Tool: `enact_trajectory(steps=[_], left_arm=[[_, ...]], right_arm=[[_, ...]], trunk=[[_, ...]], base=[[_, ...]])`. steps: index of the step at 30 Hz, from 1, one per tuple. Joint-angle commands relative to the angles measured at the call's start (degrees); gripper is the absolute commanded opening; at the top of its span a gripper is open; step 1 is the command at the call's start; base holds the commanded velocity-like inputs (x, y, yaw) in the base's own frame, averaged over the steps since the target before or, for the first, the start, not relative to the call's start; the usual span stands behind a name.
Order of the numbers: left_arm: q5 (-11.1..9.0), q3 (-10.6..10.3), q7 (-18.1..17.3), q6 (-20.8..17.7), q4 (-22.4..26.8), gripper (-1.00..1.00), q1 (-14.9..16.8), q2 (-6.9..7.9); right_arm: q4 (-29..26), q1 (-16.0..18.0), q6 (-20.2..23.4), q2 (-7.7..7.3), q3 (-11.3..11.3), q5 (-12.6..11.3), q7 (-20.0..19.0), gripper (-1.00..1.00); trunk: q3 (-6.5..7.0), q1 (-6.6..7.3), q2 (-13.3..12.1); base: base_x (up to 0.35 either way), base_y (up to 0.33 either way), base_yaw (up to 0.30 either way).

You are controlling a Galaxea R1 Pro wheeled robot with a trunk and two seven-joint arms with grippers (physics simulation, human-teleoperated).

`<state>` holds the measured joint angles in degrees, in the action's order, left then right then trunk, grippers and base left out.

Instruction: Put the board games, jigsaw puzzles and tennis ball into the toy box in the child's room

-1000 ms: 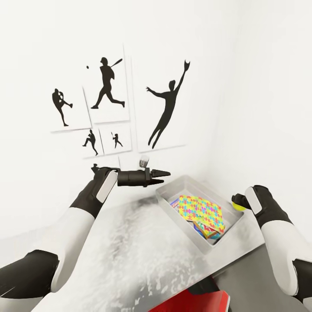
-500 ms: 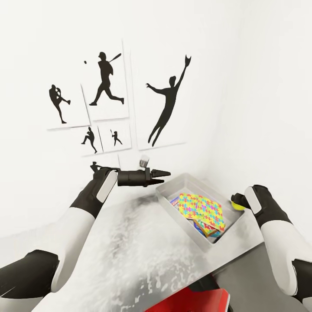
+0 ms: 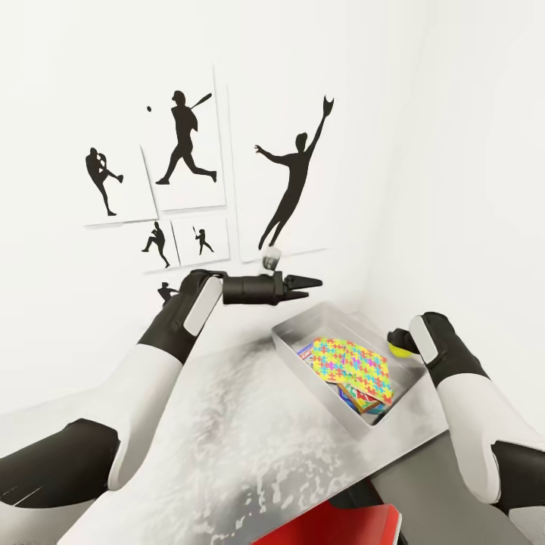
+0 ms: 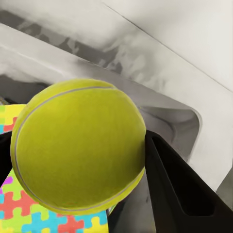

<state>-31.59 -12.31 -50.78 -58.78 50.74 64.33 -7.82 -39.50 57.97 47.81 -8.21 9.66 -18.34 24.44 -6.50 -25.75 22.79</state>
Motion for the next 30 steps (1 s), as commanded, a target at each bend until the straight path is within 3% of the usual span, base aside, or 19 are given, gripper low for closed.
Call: enact_trajectory(steps=[1, 4, 17, 30], left_arm=[[0.12, 0.01, 0.13, -0.19, -0.03, 1.0, 0.4, -0.34], [0.12, 0.01, 1.09, -0.19, -0.03, 1.0, 1.37, -1.15], [0.06, 0.01, 2.14, -0.19, -0.03, 1.0, 1.38, -1.09], [0.11, 0.01, 2.17, -0.19, -0.03, 1.0, 1.39, -0.97]], right_arm=[[-0.06, 0.04, 0.08, 0.15, 0.01, -0.72, 0.61, -1.0], [-0.05, 0.04, 0.14, 0.13, 0.0, -0.73, 0.59, -1.0], [3.92, 0.04, -0.06, -0.42, -0.16, -0.41, 0.69, -1.0], [4.49, 0.04, -1.45, -0.49, -0.16, -0.38, 0.7, -1.0]], trunk=[[-0.13, -0.04, 0.13], [-0.13, -0.04, 0.13], [-0.13, -0.04, 0.13], [-0.13, -0.04, 0.13]], base=[[0.0, 0.0, 0.0], [0.0, 0.0, 0.0], [0.0, 0.0, 0.0], [0.0, 0.0, 0.0]])
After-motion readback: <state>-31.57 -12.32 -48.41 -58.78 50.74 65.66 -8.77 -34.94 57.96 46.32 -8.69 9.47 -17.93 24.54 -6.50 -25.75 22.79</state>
